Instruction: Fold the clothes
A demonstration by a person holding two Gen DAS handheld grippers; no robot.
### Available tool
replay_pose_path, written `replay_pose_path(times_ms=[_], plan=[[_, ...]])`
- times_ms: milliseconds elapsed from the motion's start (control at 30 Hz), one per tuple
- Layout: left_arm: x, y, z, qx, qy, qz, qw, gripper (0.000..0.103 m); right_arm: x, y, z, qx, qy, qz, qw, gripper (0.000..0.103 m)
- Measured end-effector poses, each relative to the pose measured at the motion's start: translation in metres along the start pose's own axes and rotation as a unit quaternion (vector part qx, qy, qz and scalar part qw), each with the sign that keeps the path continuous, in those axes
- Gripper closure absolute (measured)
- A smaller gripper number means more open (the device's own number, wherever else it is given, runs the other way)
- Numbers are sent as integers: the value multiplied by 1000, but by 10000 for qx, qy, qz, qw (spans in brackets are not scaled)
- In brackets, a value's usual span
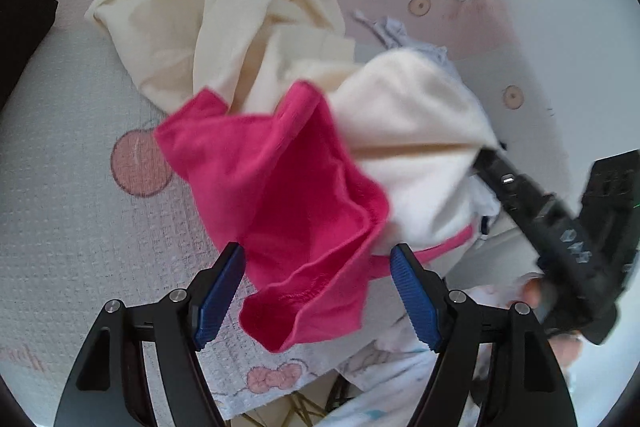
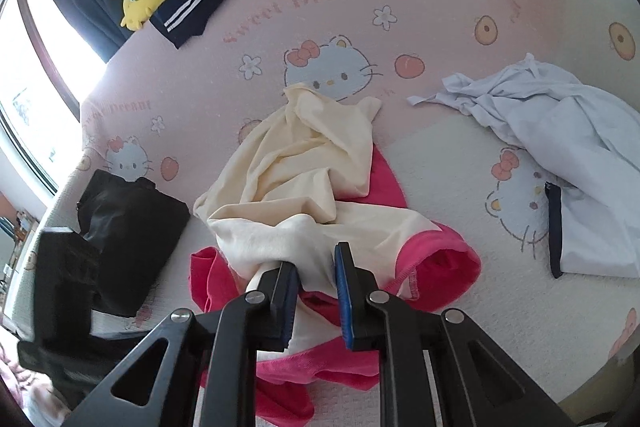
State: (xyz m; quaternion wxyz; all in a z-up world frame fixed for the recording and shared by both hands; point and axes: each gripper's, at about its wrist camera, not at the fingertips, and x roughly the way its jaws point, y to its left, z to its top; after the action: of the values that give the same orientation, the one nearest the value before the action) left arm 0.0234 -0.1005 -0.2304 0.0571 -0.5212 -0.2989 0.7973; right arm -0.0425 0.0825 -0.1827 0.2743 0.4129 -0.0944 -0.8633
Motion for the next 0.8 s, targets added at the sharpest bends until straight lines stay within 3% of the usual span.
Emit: replay_pose_path(times_ms=[100,133,200,267,467,633,800], plan=[[-1,1,-2,-59,-255,22,9997,30,-1,-5,0,94,54,8,9999,88],[-3,0,-2,21,-299,82,9995,35,-2,-7,0,114,75,-10,9999,87],[-6,-5,-3,281,-388,279,9985,57,-2,-9,0,141,116,-38,9998,88],[-11,-9,-3,493,-490,532,9962,85,-1,-11,0,169,173,-69,9997,88],[-35,-4,0,690,-786,888,9906,91,-6,-14,2,230,85,-149,9996,88],[-76,15,5,484,-1192,920,9874,91,-36,-27,9,586,-659,89,9961,88],[-97,30,12,416,-1378,1217,9821,91,-34,-44,6,799,-395,-24,9960,87]])
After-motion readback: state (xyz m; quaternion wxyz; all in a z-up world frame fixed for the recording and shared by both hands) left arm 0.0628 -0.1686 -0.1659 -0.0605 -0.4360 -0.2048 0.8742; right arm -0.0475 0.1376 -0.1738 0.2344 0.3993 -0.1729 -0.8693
